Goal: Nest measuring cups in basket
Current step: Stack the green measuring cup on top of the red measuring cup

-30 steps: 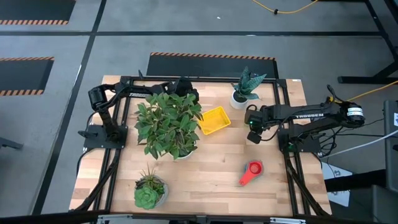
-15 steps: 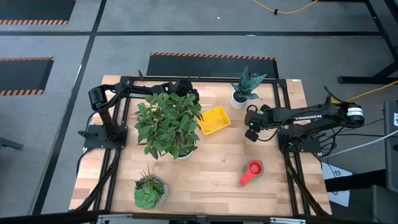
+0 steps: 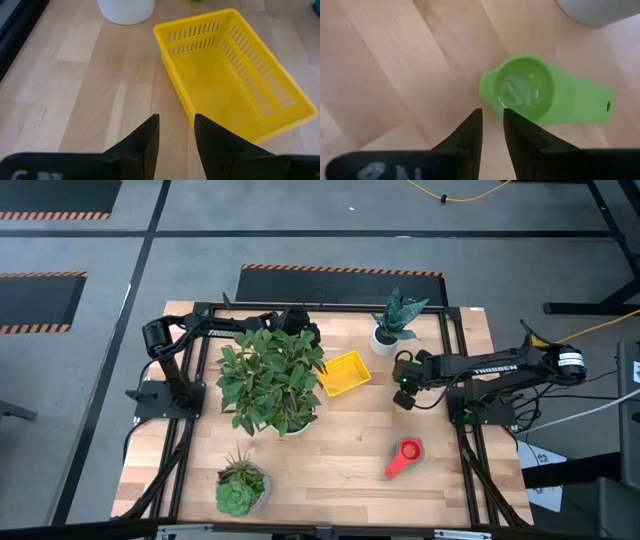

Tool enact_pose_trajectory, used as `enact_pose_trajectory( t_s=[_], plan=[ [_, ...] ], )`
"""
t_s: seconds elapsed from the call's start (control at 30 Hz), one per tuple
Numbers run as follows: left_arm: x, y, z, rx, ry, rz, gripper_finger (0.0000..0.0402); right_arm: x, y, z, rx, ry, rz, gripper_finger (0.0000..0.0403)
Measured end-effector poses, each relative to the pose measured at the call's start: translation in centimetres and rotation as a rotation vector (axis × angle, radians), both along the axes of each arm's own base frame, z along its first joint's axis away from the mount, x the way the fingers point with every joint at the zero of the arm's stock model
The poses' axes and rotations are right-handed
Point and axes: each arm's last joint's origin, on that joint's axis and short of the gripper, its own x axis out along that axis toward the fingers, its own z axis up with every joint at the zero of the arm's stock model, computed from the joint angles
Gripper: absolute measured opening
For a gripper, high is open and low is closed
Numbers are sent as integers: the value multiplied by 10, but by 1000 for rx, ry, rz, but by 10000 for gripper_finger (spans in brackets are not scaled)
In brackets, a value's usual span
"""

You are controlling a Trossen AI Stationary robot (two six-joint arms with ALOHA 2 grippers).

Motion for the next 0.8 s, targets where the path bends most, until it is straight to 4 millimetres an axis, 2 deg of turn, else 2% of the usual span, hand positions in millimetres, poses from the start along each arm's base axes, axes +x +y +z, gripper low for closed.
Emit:
enact_pose_trajectory(
  t_s=[0.47,0.8],
  plan=[
    [0,0,0,0,0,0,117,0,-1,-1,-29,-10,-5,83],
    [0,0,0,0,0,0,117,-7,0,-19,-47,-22,22,83]
  ],
)
